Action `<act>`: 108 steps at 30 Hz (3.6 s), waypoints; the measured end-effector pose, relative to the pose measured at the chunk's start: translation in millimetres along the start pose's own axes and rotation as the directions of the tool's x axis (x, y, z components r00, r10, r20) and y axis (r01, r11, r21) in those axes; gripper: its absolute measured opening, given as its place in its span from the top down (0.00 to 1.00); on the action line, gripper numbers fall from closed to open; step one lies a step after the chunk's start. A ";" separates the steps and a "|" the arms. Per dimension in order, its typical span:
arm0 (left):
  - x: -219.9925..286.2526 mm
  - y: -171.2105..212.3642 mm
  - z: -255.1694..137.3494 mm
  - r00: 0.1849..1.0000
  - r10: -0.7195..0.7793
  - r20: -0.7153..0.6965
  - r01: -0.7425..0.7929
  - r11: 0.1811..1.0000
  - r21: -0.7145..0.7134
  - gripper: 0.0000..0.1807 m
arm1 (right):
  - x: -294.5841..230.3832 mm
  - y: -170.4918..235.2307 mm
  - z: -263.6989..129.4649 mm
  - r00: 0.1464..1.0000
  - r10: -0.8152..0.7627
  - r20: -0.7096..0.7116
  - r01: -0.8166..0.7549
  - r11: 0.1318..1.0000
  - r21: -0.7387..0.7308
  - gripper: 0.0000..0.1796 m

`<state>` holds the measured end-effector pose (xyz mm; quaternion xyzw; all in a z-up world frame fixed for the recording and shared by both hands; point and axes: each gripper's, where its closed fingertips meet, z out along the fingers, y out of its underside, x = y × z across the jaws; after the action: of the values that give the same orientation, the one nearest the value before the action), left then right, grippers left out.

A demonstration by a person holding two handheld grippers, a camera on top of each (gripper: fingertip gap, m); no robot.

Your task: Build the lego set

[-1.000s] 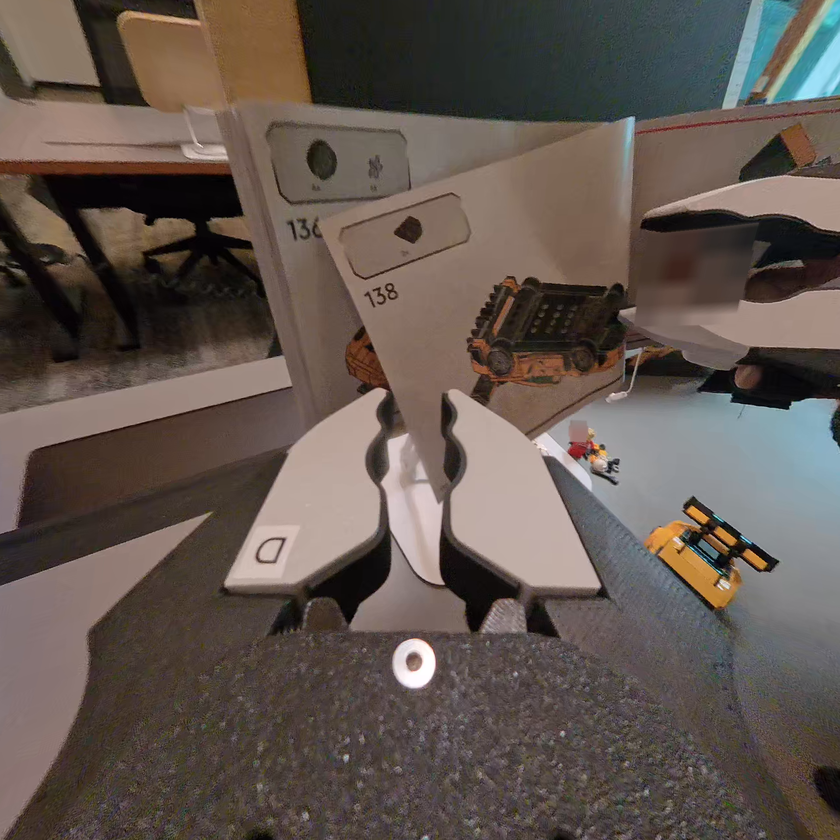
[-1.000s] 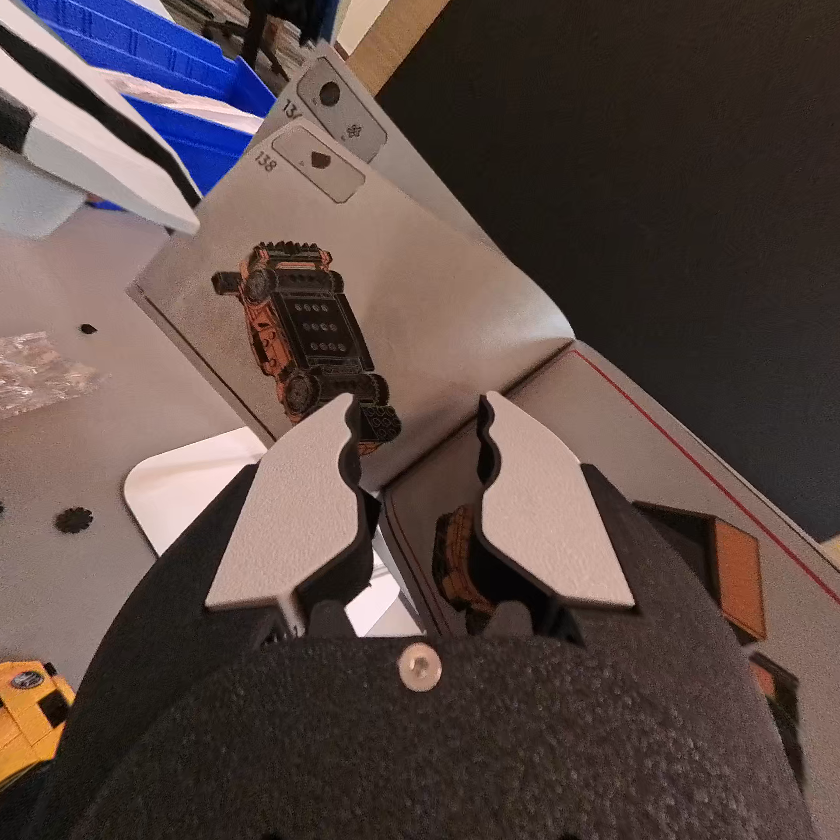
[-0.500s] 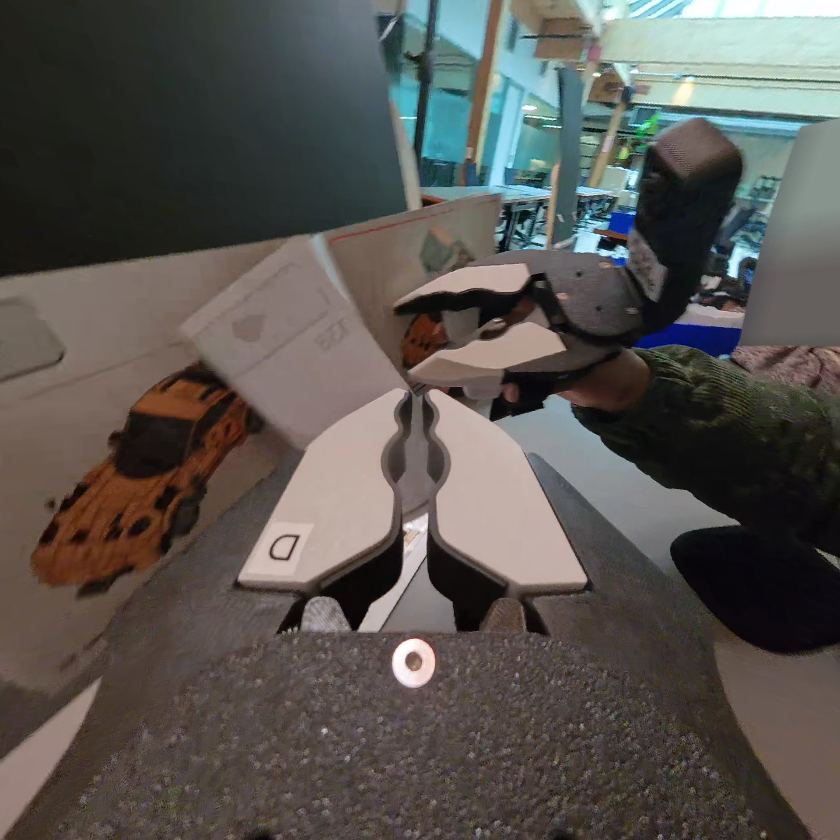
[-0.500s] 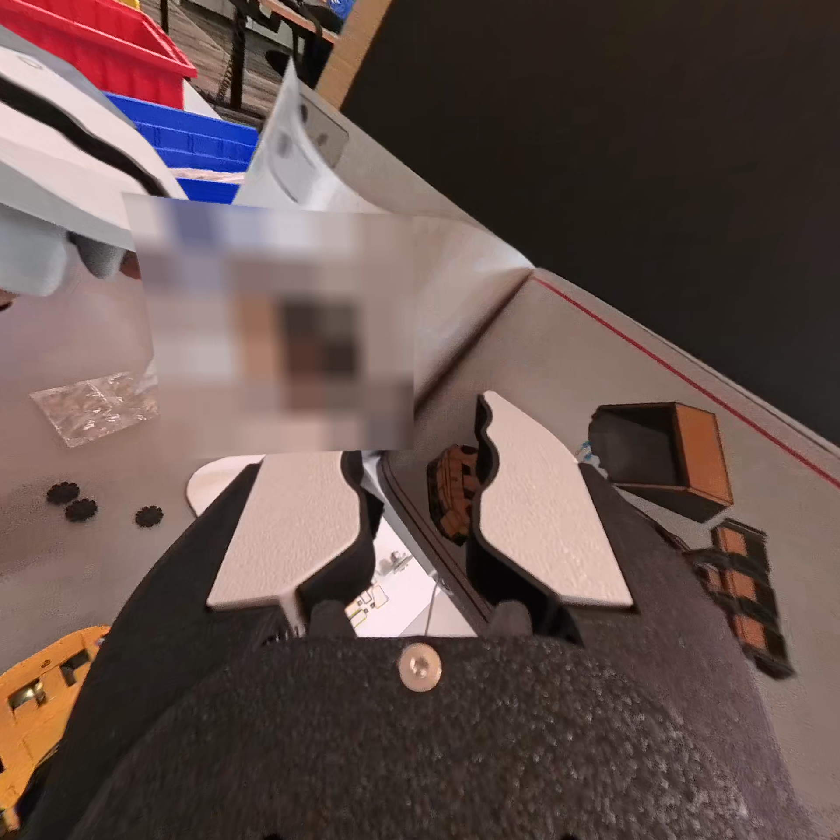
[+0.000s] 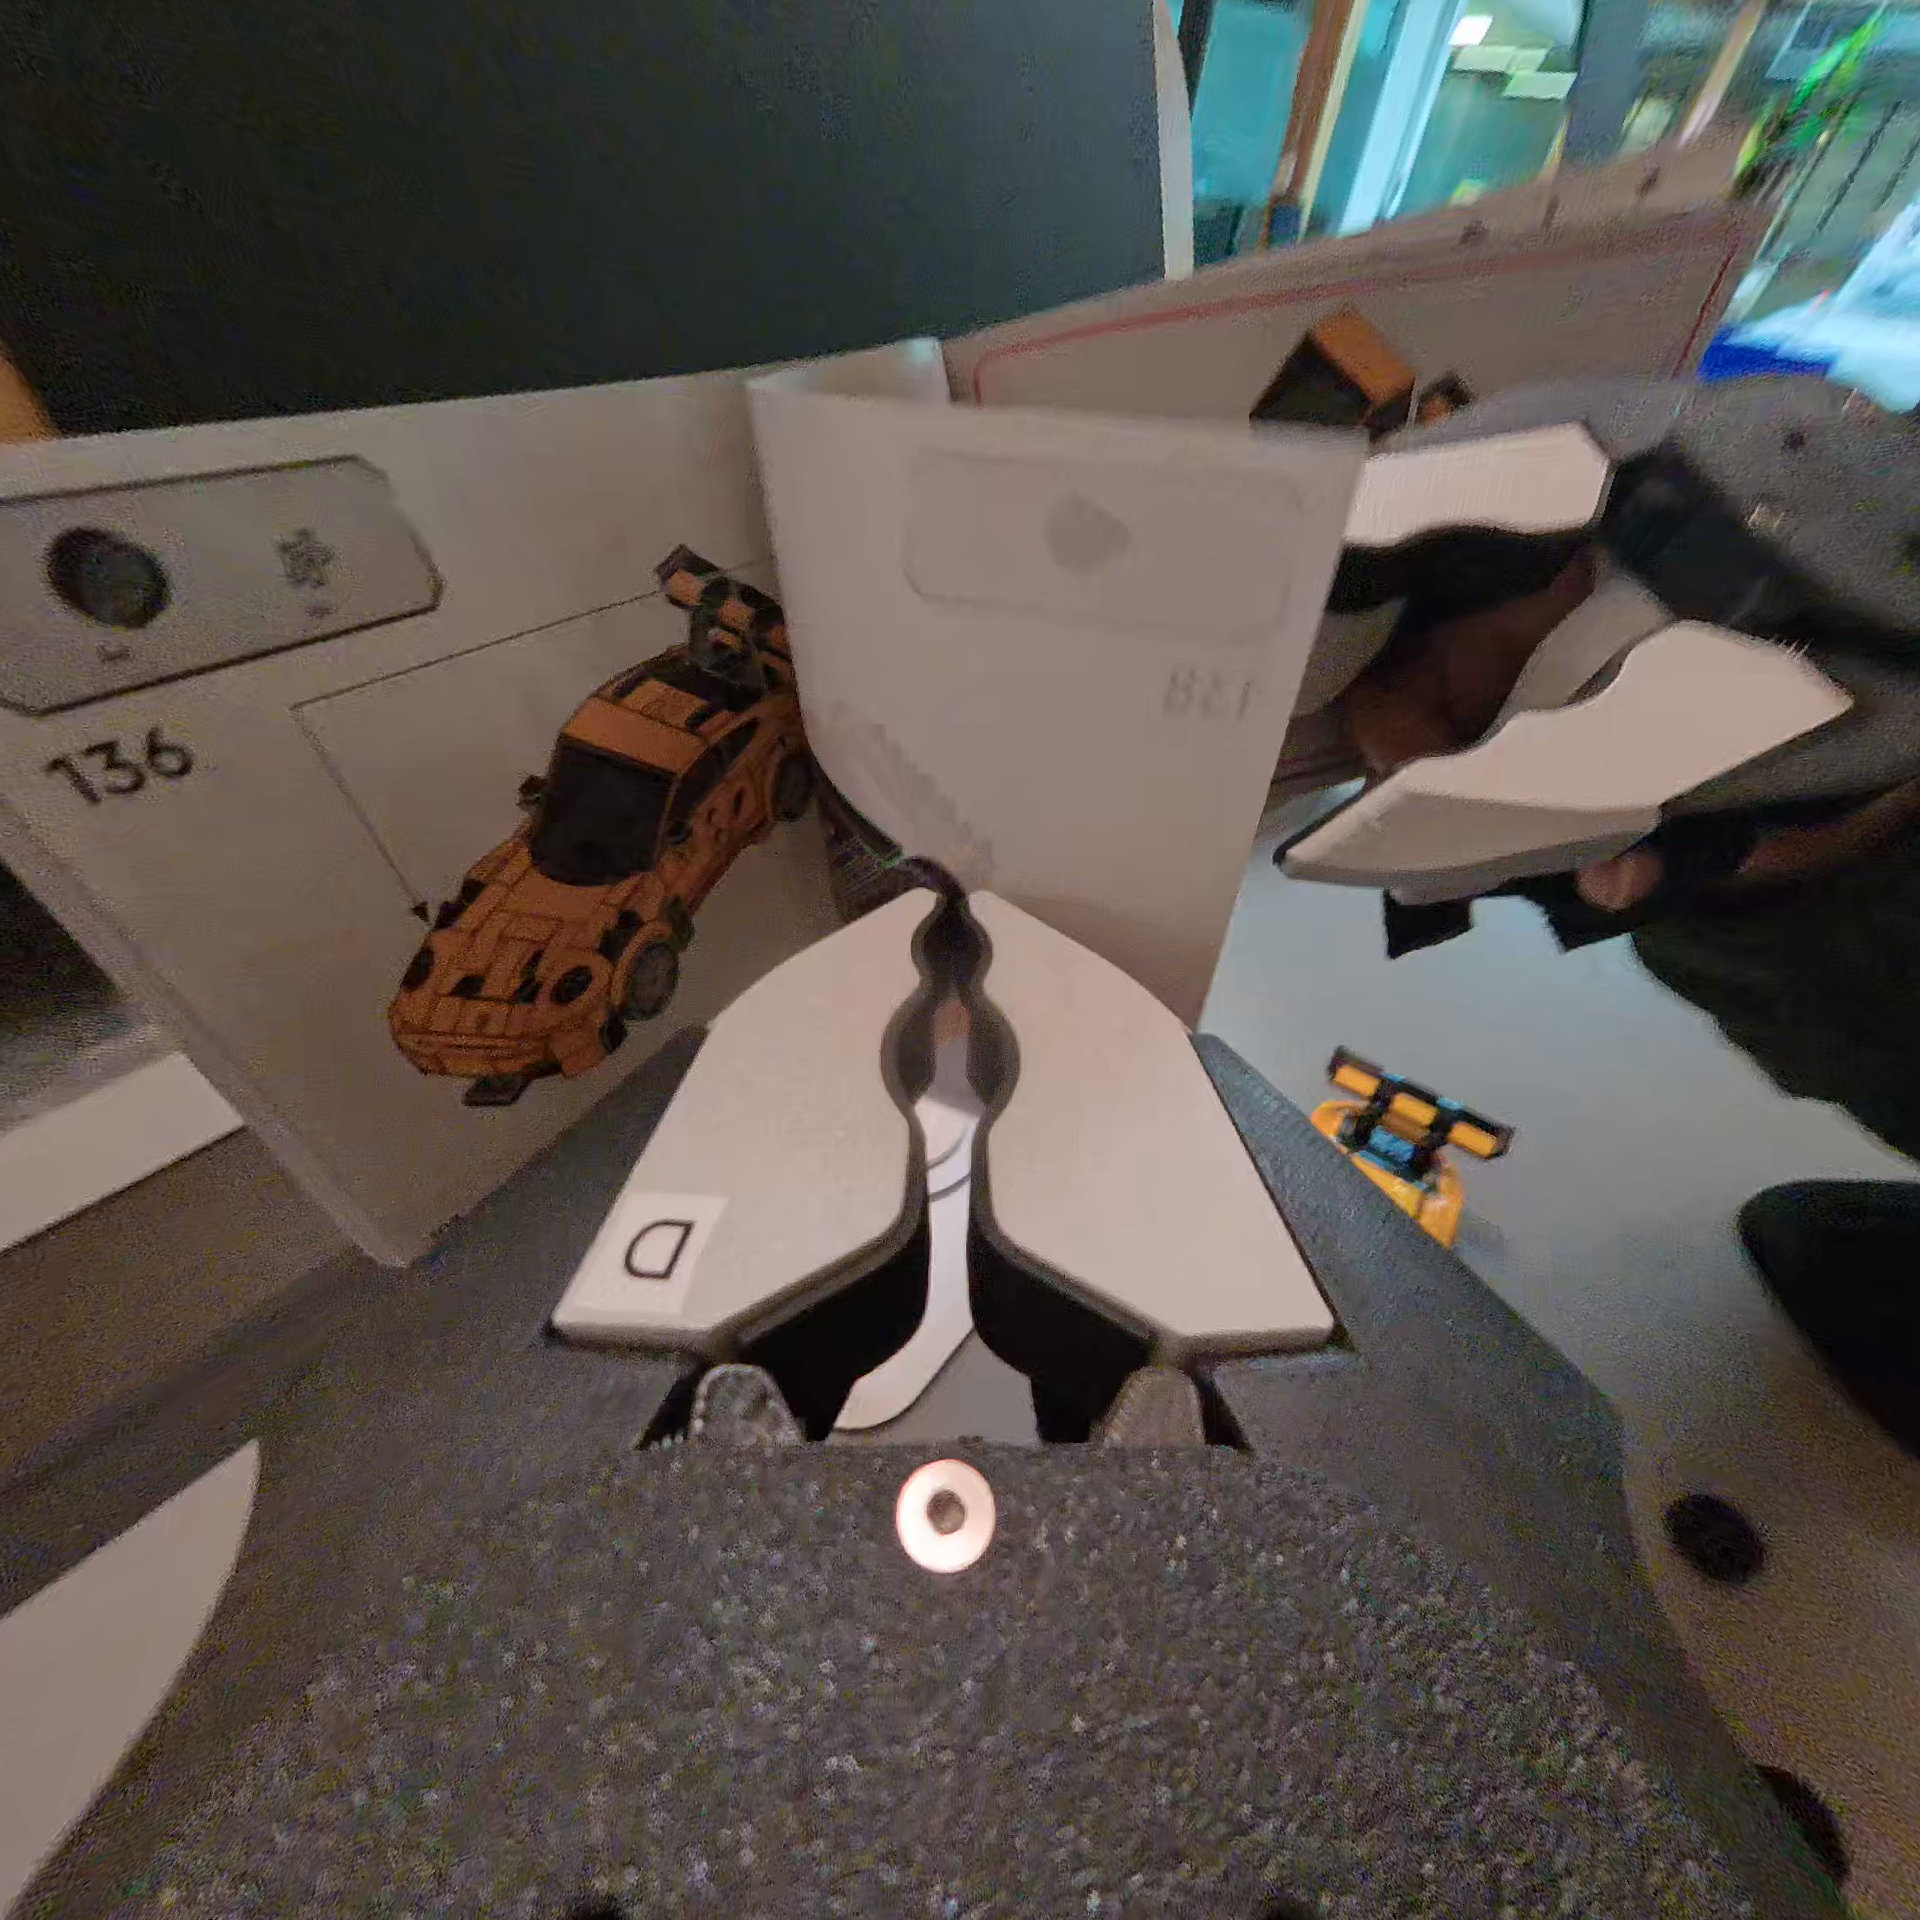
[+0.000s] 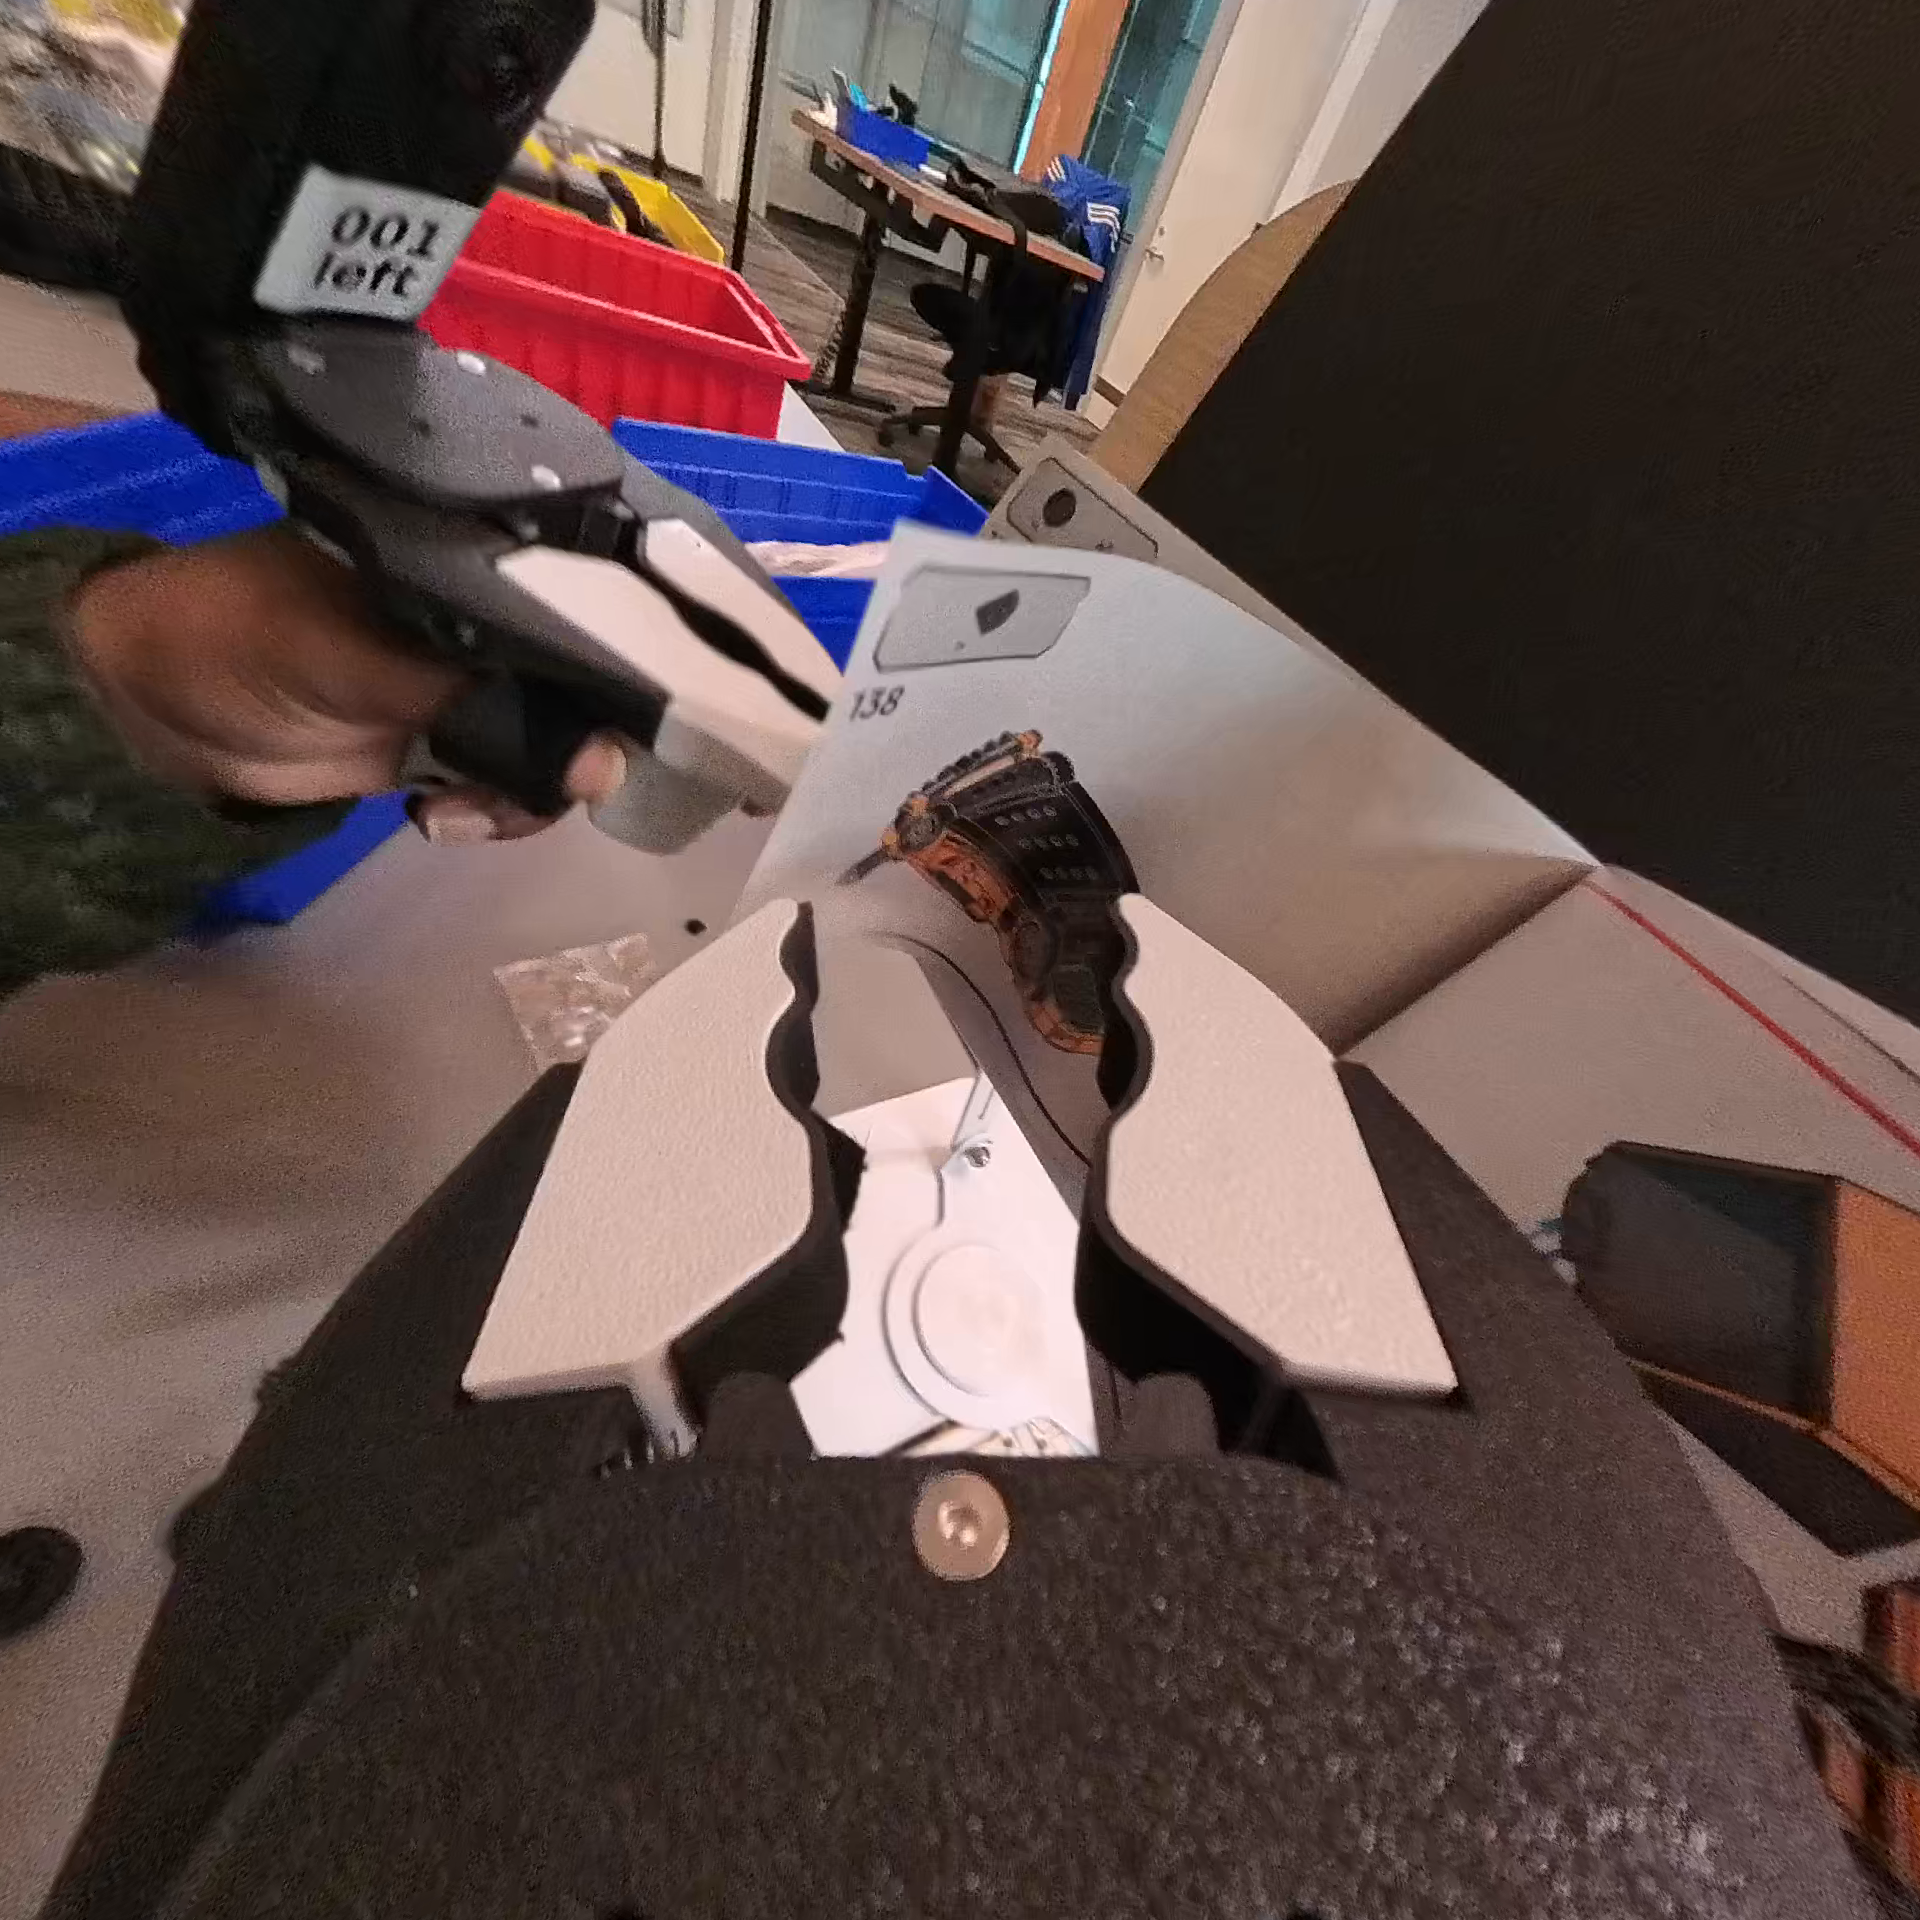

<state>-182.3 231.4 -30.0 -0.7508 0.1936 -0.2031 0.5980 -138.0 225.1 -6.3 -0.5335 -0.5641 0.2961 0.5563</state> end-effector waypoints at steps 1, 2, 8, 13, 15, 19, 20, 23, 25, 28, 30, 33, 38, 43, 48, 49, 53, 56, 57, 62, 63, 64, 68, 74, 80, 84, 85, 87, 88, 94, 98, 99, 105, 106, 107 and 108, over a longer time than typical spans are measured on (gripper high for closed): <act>3.7 1.5 2.5 1.000 0.030 0.005 -0.030 0.999 -0.016 1.00 | -1.8 -1.6 0.3 0.999 0.035 0.023 -0.035 0.999 0.011 0.71; 8.4 1.3 4.9 0.999 0.041 -0.004 -0.041 0.999 -0.018 1.00 | -4.1 -3.0 0.7 0.995 0.081 0.053 -0.083 0.996 0.019 0.71; 21.8 -3.1 19.5 0.995 0.098 0.008 -0.097 0.995 -0.018 1.00 | -11.1 -19.2 -1.4 0.968 0.214 0.128 -0.224 0.972 0.072 0.74; 15.9 -15.5 16.3 0.990 0.119 0.079 -0.121 0.992 0.019 0.99 | 37.5 -17.8 -20.3 0.972 0.216 -0.094 -0.209 0.975 0.082 1.00; 3.1 -13.6 9.9 0.988 0.096 0.119 -0.097 0.995 0.005 0.95 | 61.2 -16.4 -34.8 0.953 0.262 -0.154 -0.246 0.962 0.117 1.00; -20.1 14.6 18.4 0.975 0.146 0.165 -0.122 0.982 -0.147 0.88 | 94.2 -16.0 -60.1 0.907 0.362 -0.212 -0.320 0.924 0.208 1.00; -23.3 19.9 23.5 0.965 0.196 0.174 -0.164 0.969 -0.185 0.88 | 98.1 -17.1 -64.4 0.903 0.371 -0.218 -0.322 0.919 0.227 1.00; -23.1 27.9 42.5 0.926 0.340 0.162 -0.284 0.913 -0.291 0.86 | 98.6 -17.0 -66.4 0.904 0.374 -0.209 -0.326 0.916 0.232 1.00; -22.7 29.4 54.7 0.889 0.432 0.150 -0.359 0.863 -0.355 0.86 | 96.3 -16.7 -63.5 0.907 0.371 -0.198 -0.325 0.918 0.229 1.00; -25.6 31.8 62.5 0.833 0.538 0.131 -0.441 0.787 -0.431 0.92 | 91.9 -20.1 -58.3 0.920 0.353 -0.171 -0.311 0.922 0.233 1.00; -24.2 37.0 61.7 0.835 0.538 0.115 -0.437 0.776 -0.454 0.98 | 86.2 -25.1 -52.3 0.933 0.333 -0.133 -0.297 0.925 0.235 1.00; -31.3 20.1 50.6 0.835 0.494 0.243 -0.411 0.853 -0.322 0.99 | 73.2 -29.7 -34.5 0.952 0.298 -0.063 -0.280 0.938 0.206 1.00; -55.8 6.3 16.4 0.977 -0.090 0.194 0.066 0.990 0.129 1.00 | 50.9 -27.5 7.6 0.971 0.237 0.017 -0.237 0.964 0.121 1.00; -71.8 25.4 -6.7 0.880 -0.474 -0.024 0.454 0.827 0.333 0.99 | 32.7 -25.4 56.2 0.988 0.150 0.038 -0.151 0.988 0.029 1.00; -75.5 34.8 -11.3 0.787 -0.596 -0.160 0.599 0.676 0.430 0.99 | 5.7 -22.0 104.6 0.994 0.028 0.101 -0.022 0.998 -0.059 0.91; -76.0 35.5 -11.3 0.783 -0.599 -0.166 0.603 0.669 0.434 0.99 | -4.7 -22.6 108.5 0.987 0.006 0.163 0.003 0.999 -0.054 0.84; -76.7 37.2 -11.5 0.779 -0.602 -0.176 0.611 0.665 0.429 0.99 | -28.5 -47.7 75.4 0.939 -0.096 0.329 0.039 0.984 0.174 0.76; -77.3 37.4 -11.4 0.774 -0.606 -0.183 0.617 0.660 0.428 0.99 | -8.2 -46.6 31.4 0.969 -0.161 0.185 0.112 0.962 0.248 0.78; -77.5 37.4 -11.1 0.775 -0.605 -0.183 0.617 0.660 0.428 0.99 | 3.5 -37.9 20.1 0.975 -0.206 0.087 0.182 0.957 0.224 0.81; -78.9 36.0 -10.4 0.759 -0.616 -0.211 0.635 0.627 0.451 0.99 | 53.9 23.5 6.3 0.863 -0.454 -0.221 0.429 0.891 -0.150 0.90; -79.1 35.9 -10.4 0.750 -0.623 -0.222 0.645 0.613 0.456 0.99 | 56.9 32.0 12.6 0.837 -0.501 -0.221 0.460 0.862 -0.212 0.90; -79.3 36.1 -10.4 0.740 -0.630 -0.234 0.655 0.600 0.459 0.99 | 57.1 36.6 20.3 0.812 -0.543 -0.216 0.491 0.834 -0.251 0.90; -78.5 40.9 -12.8 0.696 -0.658 -0.287 0.704 0.544 0.457 0.99 | 56.1 36.9 50.5 0.670 -0.709 -0.222 0.614 0.696 -0.372 0.90; -77.1 50.4 -15.3 0.582 -0.696 -0.421 0.797 0.386 0.465 0.99 | 54.7 34.3 68.5 0.630 -0.740 -0.236 0.608 0.659 -0.443 0.92; -73.0 57.6 -17.8 0.486 -0.725 -0.488 0.830 0.207 0.519 0.99 | 55.9 35.1 68.3 0.685 -0.670 -0.286 0.533 0.729 -0.429 0.92; -66.8 51.2 -22.2 0.577 -0.749 -0.326 0.727 0.290 0.622 0.99 | 56.3 35.8 69.6 0.703 -0.639 -0.313 0.495 0.755 -0.429 0.93; -65.1 46.1 -23.1 0.650 -0.727 -0.221 0.656 0.390 0.647 1.00 | 55.8 35.7 70.2 0.708 -0.632 -0.315 0.490 0.761 -0.426 0.93; -60.2 32.1 -21.8 0.802 -0.597 0.005 0.460 0.622 0.634 1.00 | 52.5 34.7 72.1 0.719 -0.619 -0.315 0.484 0.772 -0.411 0.93; -55.6 24.2 -18.9 0.856 -0.509 0.092 0.359 0.713 0.602 1.00 | 50.3 33.8 73.1 0.727 -0.610 -0.315 0.482 0.780 -0.399 0.93; -29.2 4.7 31.6 0.934 0.139 0.328 -0.197 0.969 0.152 0.99 | 46.6 31.3 74.1 0.775 -0.555 -0.302 0.452 0.821 -0.349 0.94; -28.8 9.1 40.1 0.902 0.319 0.291 -0.331 0.944 -0.009 1.00 | 48.9 35.3 62.9 0.834 -0.471 -0.289 0.392 0.873 -0.290 0.93; -27.6 9.9 40.3 0.903 0.334 0.270 -0.341 0.940 -0.023 0.99 | 50.1 35.8 57.0 0.857 -0.427 -0.288 0.358 0.896 -0.262 0.92; -19.9 15.6 46.1 0.753 0.605 0.258 -0.579 0.796 -0.176 1.00 | 74.0 46.7 16.2 0.838 -0.406 -0.363 0.328 0.908 -0.260 0.92; -19.5 16.8 47.7 0.702 0.662 0.261 -0.628 0.749 -0.211 0.99 | 75.3 52.3 14.0 0.844 -0.398 -0.359 0.318 0.911 -0.263 0.92; -18.6 18.1 48.8 0.672 0.696 0.252 -0.654 0.718 -0.238 0.99 | 75.9 57.2 12.4 0.850 -0.390 -0.354 0.310 0.914 -0.262 0.92; -18.8 18.6 49.1 0.655 0.715 0.244 -0.667 0.699 -0.258 0.99 | 76.5 61.2 10.8 0.852 -0.389 -0.351 0.308 0.914 -0.265 0.92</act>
<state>-172.7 277.7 -59.5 -0.6840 0.3777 0.1819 0.5969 -117.0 314.8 -41.4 -0.5235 -0.5539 0.0177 0.6472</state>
